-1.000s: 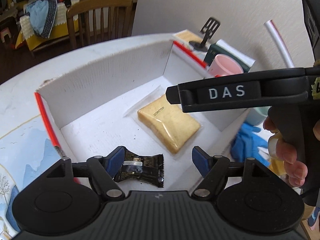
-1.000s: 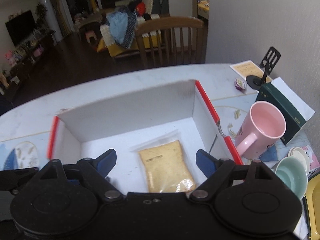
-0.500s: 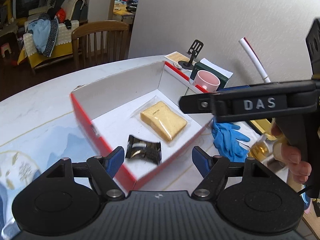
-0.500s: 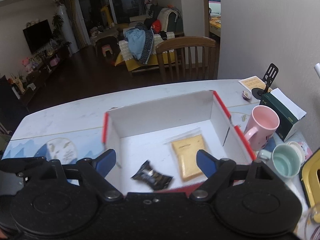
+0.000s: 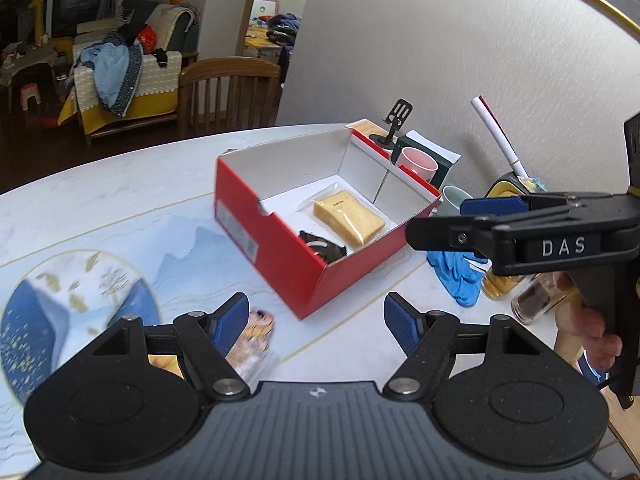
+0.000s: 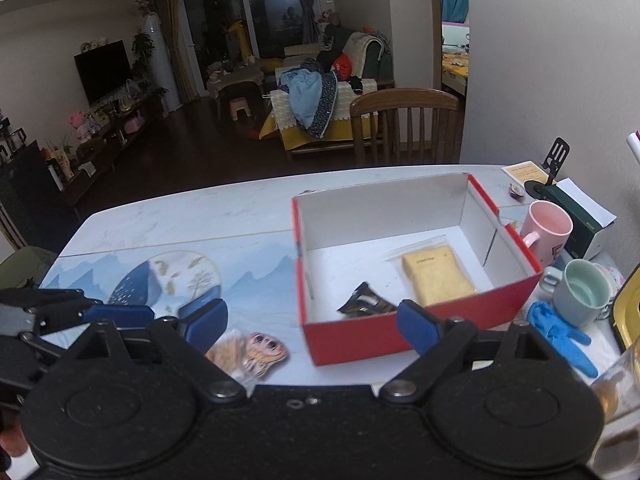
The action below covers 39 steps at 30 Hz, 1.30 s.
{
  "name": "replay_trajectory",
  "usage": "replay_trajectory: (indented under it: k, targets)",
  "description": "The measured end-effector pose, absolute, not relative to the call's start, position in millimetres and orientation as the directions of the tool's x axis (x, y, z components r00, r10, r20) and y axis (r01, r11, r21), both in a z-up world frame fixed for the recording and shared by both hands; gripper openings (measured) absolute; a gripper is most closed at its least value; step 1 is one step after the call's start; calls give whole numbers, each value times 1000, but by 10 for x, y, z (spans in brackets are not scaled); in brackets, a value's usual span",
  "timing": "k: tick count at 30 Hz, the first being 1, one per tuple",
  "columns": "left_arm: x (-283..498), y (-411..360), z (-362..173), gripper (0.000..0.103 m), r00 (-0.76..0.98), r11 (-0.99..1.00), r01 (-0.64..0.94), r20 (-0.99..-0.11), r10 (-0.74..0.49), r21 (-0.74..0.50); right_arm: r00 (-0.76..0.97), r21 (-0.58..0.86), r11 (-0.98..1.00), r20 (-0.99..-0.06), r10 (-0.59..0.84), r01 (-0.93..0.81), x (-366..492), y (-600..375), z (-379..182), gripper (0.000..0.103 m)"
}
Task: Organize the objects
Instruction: 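Withdraw both tools from the red box back to the table pile, then grasp the pink toothpaste tube with the left tool while the right tool grasps the yellow peanut candy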
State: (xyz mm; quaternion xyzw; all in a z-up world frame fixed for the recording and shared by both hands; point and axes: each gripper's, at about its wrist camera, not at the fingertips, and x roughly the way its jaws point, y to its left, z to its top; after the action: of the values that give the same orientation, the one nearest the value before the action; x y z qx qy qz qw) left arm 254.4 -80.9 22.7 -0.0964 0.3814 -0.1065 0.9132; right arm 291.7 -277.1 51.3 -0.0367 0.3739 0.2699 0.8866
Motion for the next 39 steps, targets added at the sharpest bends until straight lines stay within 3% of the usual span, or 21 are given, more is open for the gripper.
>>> replay_trajectory:
  k: [7, 8, 21, 25, 39]
  targets:
    - [2063, -460, 251, 77, 713, 968, 76, -666, -220, -239, 562, 177, 825, -654, 506, -537, 2538, -2666, 427, 103]
    - [2002, -404, 239, 82, 715, 969, 60, -667, -209, -239, 557, 185, 821, -652, 514, -540, 2495, -2650, 403, 102]
    - [1262, 211, -225, 84, 693, 961, -49, -702, -164, -273, 520, 129, 764, -660, 542, -632, 1960, -2227, -9, 102]
    - [1078, 280, -416, 101, 691, 957, -86, -708, -142, -276, 504, 123, 757, -677, 537, -642, 1866, -2112, -165, 102]
    - [899, 129, -980, 102, 654, 979, -86, -752, -84, -184, 448, 78, 747, -756, 476, -660, 1706, -1768, -749, 102]
